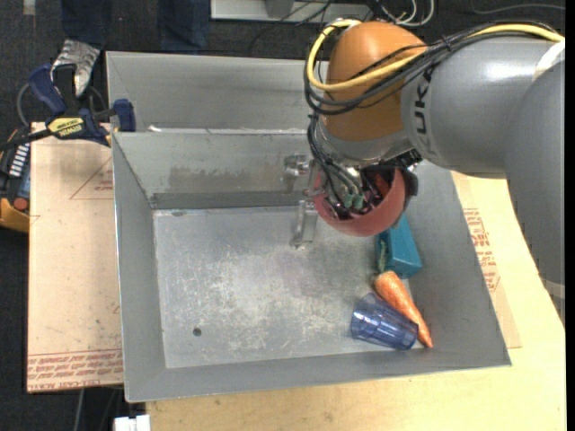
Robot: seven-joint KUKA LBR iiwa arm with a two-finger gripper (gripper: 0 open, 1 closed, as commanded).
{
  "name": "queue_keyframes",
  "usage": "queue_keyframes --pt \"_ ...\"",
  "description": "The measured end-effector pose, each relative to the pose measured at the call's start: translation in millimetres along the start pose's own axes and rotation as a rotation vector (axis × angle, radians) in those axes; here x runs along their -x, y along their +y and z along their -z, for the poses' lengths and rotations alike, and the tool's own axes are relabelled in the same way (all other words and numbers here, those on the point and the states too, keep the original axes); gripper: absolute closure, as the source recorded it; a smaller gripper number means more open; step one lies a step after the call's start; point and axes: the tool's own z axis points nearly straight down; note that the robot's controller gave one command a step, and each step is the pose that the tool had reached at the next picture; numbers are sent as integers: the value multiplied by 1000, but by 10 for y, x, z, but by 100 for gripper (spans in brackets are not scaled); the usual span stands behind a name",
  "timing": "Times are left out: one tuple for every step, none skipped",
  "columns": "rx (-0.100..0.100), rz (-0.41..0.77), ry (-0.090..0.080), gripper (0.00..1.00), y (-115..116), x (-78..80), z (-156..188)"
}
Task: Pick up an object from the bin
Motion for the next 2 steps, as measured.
queue_keyframes --pt "0 -2 -7 0 -4 14 55" --pt "0 179 -1 0 -671 149 -1029"
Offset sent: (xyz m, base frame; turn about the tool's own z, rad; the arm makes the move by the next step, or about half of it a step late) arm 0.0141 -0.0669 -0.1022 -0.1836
